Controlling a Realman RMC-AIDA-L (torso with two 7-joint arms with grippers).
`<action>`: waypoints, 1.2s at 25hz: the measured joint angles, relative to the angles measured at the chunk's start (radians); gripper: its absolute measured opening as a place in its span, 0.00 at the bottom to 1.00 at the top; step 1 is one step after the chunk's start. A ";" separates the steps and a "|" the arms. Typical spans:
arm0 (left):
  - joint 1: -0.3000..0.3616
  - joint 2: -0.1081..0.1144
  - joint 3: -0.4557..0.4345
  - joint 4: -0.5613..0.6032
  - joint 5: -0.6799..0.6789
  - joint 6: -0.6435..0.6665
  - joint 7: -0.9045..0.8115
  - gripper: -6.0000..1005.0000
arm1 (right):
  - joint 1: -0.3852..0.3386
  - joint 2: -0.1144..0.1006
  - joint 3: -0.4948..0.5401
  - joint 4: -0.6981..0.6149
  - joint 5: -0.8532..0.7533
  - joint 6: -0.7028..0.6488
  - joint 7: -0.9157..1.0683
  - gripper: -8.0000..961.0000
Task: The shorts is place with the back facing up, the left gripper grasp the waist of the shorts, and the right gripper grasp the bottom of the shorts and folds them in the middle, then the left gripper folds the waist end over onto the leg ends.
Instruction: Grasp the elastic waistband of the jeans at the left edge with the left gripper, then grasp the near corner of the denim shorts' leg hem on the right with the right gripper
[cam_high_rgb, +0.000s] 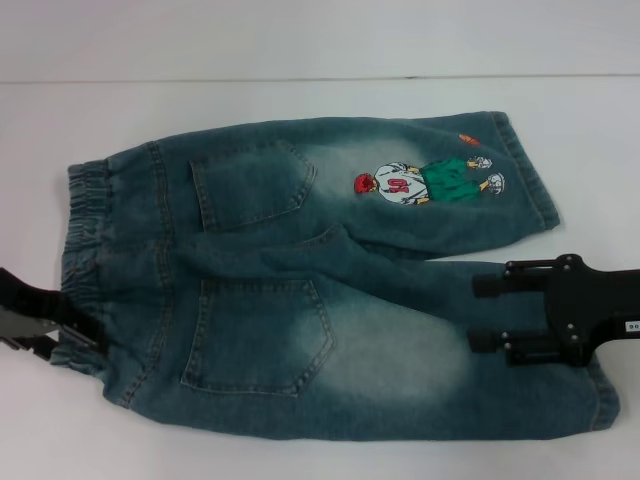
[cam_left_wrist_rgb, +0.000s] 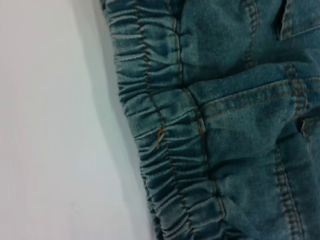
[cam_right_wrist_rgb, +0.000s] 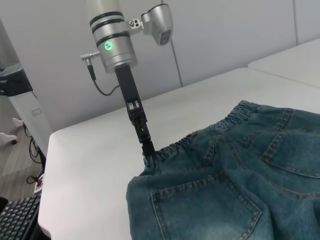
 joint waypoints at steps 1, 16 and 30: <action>0.000 -0.003 0.004 0.001 0.000 -0.003 0.003 0.87 | 0.000 0.000 0.001 0.000 0.000 0.000 0.000 0.76; -0.006 -0.022 0.042 -0.001 0.000 -0.019 0.011 0.32 | -0.006 -0.003 0.007 0.000 0.004 0.017 -0.001 0.76; -0.002 -0.021 0.033 0.057 -0.007 -0.017 0.028 0.04 | 0.001 -0.007 0.061 -0.004 0.012 0.010 0.066 0.76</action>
